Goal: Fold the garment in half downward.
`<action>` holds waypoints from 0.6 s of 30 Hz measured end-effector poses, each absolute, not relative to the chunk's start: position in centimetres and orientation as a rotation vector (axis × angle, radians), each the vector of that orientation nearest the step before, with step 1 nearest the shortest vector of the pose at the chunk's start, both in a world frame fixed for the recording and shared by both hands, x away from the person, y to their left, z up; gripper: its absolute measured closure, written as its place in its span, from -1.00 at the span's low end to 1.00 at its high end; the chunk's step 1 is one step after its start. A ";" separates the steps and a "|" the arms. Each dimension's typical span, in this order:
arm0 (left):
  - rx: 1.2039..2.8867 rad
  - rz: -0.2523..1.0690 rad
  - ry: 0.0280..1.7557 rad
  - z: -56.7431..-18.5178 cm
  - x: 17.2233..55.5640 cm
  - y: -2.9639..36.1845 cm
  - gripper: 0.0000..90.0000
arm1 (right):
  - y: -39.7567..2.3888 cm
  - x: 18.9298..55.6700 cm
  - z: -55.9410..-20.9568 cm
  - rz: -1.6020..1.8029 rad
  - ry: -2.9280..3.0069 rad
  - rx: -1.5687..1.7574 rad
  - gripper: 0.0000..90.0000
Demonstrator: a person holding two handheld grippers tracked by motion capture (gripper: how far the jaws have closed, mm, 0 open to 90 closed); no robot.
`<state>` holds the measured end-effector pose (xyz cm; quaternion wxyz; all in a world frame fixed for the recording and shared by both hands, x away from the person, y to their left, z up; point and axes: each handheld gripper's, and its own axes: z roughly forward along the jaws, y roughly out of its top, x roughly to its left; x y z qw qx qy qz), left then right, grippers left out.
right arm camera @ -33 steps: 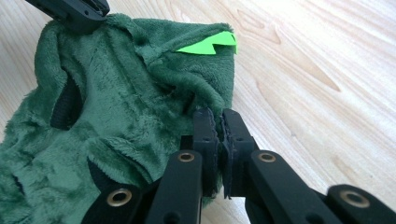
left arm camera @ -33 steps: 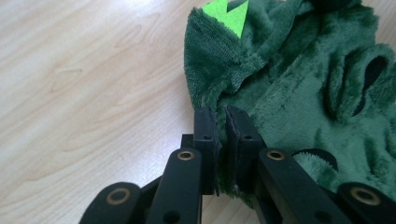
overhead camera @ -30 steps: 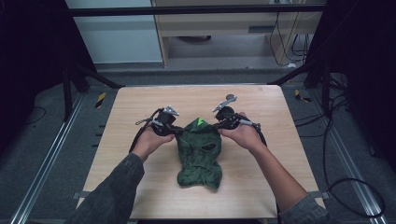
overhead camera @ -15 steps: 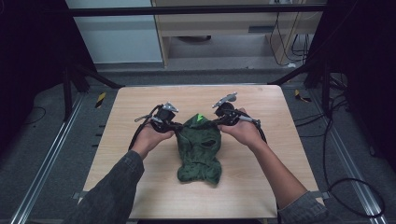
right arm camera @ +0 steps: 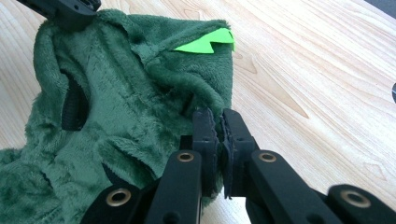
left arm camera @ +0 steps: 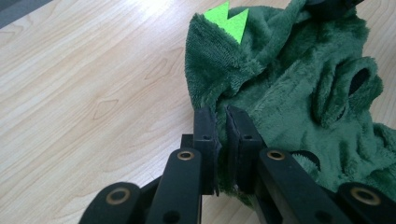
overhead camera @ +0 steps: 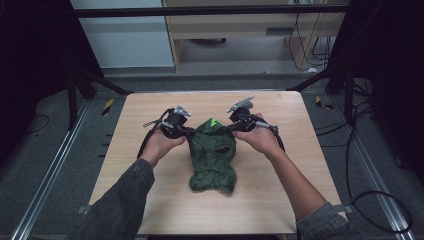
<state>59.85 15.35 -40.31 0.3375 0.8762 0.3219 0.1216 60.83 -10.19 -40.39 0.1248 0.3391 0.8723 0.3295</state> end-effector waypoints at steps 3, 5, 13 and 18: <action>2.282 0.319 0.838 -40.2 59.9 15.3 0.84 | -10.2 60.9 -40.3 0.960 2.540 0.988 0.90; 2.279 0.325 0.836 -40.2 60.0 15.3 0.84 | -10.2 60.9 -40.2 0.958 2.540 0.990 0.90; 2.264 0.338 0.848 -40.0 60.2 15.4 0.84 | -10.0 61.4 -39.8 0.963 2.524 0.990 0.90; 2.267 0.363 0.842 -39.6 60.4 15.3 0.84 | -9.9 61.6 -39.7 0.961 2.514 0.989 0.90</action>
